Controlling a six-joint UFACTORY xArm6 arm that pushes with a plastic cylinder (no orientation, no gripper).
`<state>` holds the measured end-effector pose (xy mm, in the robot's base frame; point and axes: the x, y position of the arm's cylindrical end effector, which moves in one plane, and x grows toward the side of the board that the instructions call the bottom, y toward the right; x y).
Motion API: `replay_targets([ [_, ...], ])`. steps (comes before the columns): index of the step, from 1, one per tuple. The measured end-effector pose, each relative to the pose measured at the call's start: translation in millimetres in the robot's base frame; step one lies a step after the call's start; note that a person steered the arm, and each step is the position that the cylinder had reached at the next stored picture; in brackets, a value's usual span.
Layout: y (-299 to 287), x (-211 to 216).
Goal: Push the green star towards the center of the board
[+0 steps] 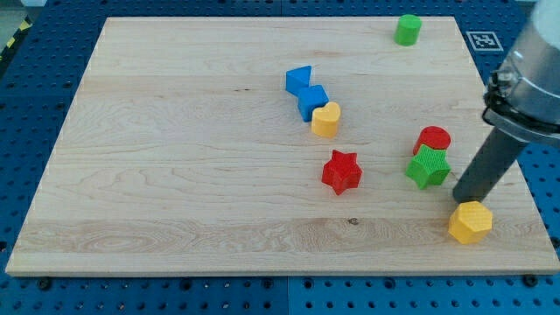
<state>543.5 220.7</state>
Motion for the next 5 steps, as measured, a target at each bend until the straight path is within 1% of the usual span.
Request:
replay_targets([
  [1,-7,-3],
  [3,-64,-38],
  [5,-76,-67],
])
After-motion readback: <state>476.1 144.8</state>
